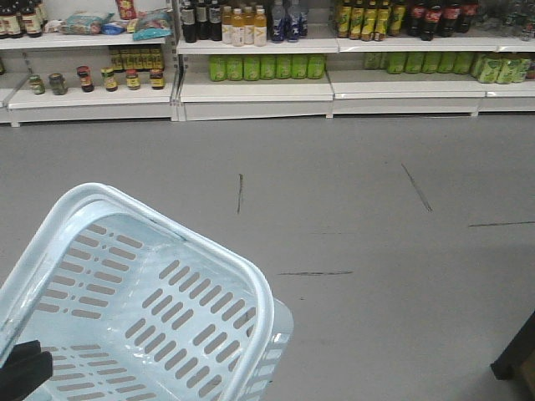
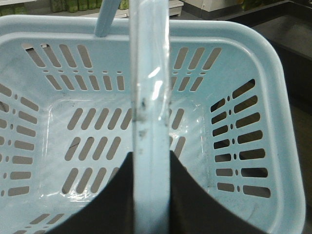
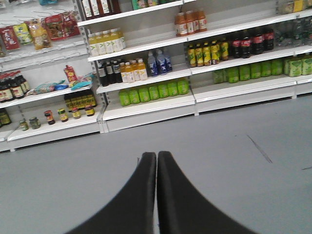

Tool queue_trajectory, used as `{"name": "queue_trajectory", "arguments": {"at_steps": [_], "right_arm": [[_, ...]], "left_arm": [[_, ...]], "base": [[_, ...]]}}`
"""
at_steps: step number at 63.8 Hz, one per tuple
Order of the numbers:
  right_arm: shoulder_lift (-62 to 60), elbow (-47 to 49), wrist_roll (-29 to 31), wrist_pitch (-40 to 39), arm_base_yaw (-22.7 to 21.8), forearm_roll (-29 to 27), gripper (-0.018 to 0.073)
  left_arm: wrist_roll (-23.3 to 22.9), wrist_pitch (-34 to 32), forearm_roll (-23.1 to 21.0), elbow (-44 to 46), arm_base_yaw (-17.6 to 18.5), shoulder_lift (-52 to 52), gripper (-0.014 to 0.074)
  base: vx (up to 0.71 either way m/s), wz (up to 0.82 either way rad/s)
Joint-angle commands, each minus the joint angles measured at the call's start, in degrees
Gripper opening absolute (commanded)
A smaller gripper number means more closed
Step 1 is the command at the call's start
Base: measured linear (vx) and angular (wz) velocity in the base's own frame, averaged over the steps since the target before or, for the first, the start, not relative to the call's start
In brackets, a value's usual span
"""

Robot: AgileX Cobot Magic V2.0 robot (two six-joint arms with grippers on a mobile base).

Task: Pick three apples into basket with both arms
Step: 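Drive the base around the table while holding the basket in the left gripper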

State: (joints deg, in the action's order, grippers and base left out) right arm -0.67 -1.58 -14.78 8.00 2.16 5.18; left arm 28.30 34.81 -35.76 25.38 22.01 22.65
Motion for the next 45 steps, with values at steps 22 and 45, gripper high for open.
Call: {"name": "queue_trajectory", "arguments": {"at_steps": [22,45], "right_arm": [[-0.7,-0.7,0.2,-4.5,-0.3,0.6,-0.0008],[-0.7,-0.7,0.2,-4.5,-0.3,0.6,-0.0008]], "left_arm": [[-0.2,-5.3,-2.4,1.9,0.1,0.3,-0.0006],[-0.2,-5.3,-2.4,1.9,0.1,0.3,-0.0006]], "base": [[0.27,-0.48],[0.19,-0.67]]}}
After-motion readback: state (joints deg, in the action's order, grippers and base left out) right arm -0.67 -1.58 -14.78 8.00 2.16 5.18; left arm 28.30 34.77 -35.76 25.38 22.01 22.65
